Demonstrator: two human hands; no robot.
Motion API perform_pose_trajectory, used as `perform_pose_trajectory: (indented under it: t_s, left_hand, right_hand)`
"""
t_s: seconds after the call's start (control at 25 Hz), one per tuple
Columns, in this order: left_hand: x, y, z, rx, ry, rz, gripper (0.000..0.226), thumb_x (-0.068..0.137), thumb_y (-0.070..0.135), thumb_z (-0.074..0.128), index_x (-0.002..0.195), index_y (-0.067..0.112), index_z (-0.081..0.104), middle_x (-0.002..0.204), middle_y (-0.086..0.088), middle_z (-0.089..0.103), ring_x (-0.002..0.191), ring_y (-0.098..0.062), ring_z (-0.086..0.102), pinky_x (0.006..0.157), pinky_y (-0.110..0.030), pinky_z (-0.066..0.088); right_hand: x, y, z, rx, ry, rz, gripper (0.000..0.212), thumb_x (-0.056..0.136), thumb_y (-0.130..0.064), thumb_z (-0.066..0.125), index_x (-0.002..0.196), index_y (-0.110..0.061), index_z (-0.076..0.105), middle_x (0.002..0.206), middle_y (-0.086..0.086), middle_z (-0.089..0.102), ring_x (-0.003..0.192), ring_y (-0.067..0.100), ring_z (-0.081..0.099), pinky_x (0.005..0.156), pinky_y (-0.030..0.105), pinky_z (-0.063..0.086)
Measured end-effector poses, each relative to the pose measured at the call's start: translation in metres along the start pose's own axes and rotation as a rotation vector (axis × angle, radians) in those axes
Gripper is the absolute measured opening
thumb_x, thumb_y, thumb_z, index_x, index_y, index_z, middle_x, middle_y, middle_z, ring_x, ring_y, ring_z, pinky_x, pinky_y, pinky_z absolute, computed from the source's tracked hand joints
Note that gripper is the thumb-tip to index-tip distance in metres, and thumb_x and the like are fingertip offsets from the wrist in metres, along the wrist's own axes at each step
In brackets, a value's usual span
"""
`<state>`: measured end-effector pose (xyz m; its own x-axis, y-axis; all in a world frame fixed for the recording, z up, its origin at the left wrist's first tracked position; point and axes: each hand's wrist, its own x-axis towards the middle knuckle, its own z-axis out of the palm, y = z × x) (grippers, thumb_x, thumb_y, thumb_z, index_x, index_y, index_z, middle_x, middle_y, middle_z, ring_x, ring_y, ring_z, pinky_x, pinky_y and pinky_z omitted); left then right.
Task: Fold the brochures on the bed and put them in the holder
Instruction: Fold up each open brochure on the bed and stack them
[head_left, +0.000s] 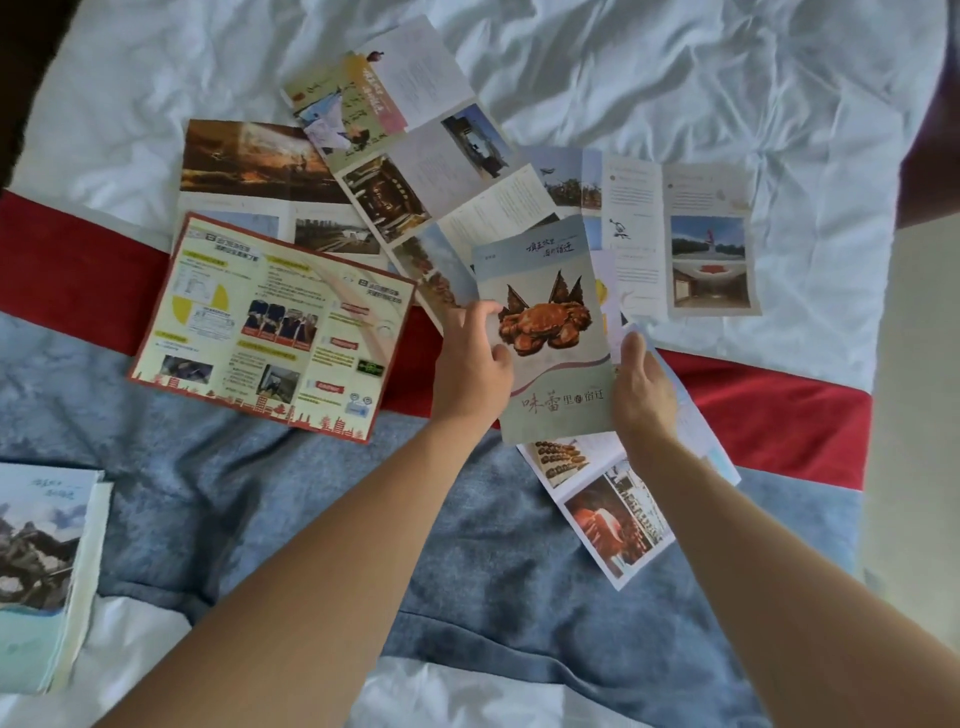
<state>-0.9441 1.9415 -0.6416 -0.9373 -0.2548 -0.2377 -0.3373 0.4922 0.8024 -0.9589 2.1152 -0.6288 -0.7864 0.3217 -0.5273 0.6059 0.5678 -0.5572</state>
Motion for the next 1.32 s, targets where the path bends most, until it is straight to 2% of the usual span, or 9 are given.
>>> perform_pose_trajectory:
  t_s: [0.12,0.24,0.36,0.56,0.72,0.84,1.04,1.2,1.32]
  left_hand:
    - [0.002,-0.002,0.017,0.030,-0.093,-0.024,0.041,0.088,0.004,0.061,0.128,0.012,0.053,0.130,-0.012,0.050,0.116,-0.026,0.054,0.086,-0.015,0.037]
    - [0.001,-0.005,0.029,0.064,-0.237,-0.136,0.054,0.088,0.012,0.066,0.138,0.009,0.047,0.137,-0.013,0.048,0.128,-0.027,0.047,0.107,-0.032,0.036]
    - [-0.002,-0.001,0.036,0.087,-0.269,-0.161,0.064,0.089,0.016,0.066,0.146,0.005,0.038,0.144,-0.015,0.046,0.134,-0.030,0.041,0.113,-0.040,0.033]
    - [-0.001,-0.003,0.029,0.122,-0.226,-0.104,0.057,0.090,0.017,0.064,0.143,0.007,0.045,0.141,-0.013,0.050,0.130,-0.029,0.044,0.110,-0.039,0.035]
    - [-0.005,-0.007,0.011,0.208,-0.196,-0.008,0.042,0.091,0.016,0.063,0.132,0.009,0.060,0.136,-0.010,0.053,0.126,-0.028,0.047,0.107,-0.038,0.038]
    - [-0.013,-0.011,-0.006,0.248,-0.180,0.051,0.041,0.090,0.014,0.064,0.130,0.004,0.062,0.137,-0.012,0.052,0.125,-0.031,0.048,0.106,-0.039,0.037]
    - [-0.027,-0.035,-0.055,0.346,-0.146,0.070,0.046,0.089,0.022,0.067,0.131,0.004,0.061,0.138,-0.012,0.050,0.124,-0.032,0.049,0.107,-0.042,0.037]
    - [-0.043,-0.074,-0.123,0.374,-0.116,0.056,0.043,0.091,0.019,0.064,0.131,0.004,0.060,0.142,-0.014,0.048,0.130,-0.033,0.046,0.108,-0.046,0.035]
    - [-0.060,-0.110,-0.183,0.385,-0.063,0.041,0.039,0.091,0.018,0.062,0.128,0.006,0.062,0.138,-0.013,0.051,0.126,-0.032,0.048,0.105,-0.045,0.035]
  right_hand:
    - [0.008,0.006,0.002,0.023,-0.016,0.031,0.044,0.092,-0.063,0.032,0.102,-0.028,0.056,0.100,0.001,0.063,0.084,0.015,0.059,0.066,0.032,0.043]
    - [0.015,0.015,0.007,-0.125,-0.058,0.017,0.053,0.093,-0.048,0.059,0.137,-0.022,0.044,0.115,-0.005,0.053,0.103,0.016,0.051,0.088,0.035,0.045]
    - [0.019,0.018,0.014,-0.115,-0.088,-0.002,0.062,0.086,-0.036,0.067,0.141,-0.025,0.040,0.114,-0.005,0.056,0.106,0.019,0.055,0.088,0.036,0.044]
    - [0.016,0.019,0.023,-0.125,-0.035,-0.036,0.065,0.084,-0.022,0.066,0.144,-0.026,0.041,0.115,0.003,0.061,0.105,0.023,0.058,0.083,0.034,0.044]
    - [-0.004,0.013,0.029,-0.243,-0.018,-0.164,0.077,0.083,-0.011,0.064,0.152,-0.028,0.034,0.139,0.007,0.044,0.102,0.023,0.054,0.075,0.032,0.042]
    - [-0.026,0.002,0.033,-0.399,-0.038,-0.345,0.078,0.081,-0.007,0.064,0.152,-0.025,0.036,0.159,0.004,0.027,0.114,0.031,0.060,0.070,0.032,0.046]
    - [-0.068,-0.024,0.061,-0.493,-0.088,-0.430,0.074,0.084,-0.006,0.062,0.153,-0.018,0.038,0.166,0.003,0.016,0.122,0.036,0.058,0.089,0.039,0.052]
    - [-0.119,-0.052,0.111,-0.542,-0.152,-0.511,0.068,0.084,-0.009,0.061,0.148,-0.020,0.041,0.166,0.003,0.017,0.121,0.034,0.059,0.088,0.041,0.053]
    - [-0.166,-0.074,0.160,-0.546,-0.208,-0.574,0.073,0.084,-0.007,0.062,0.151,-0.024,0.038,0.165,0.002,0.018,0.129,0.033,0.053,0.092,0.039,0.051]
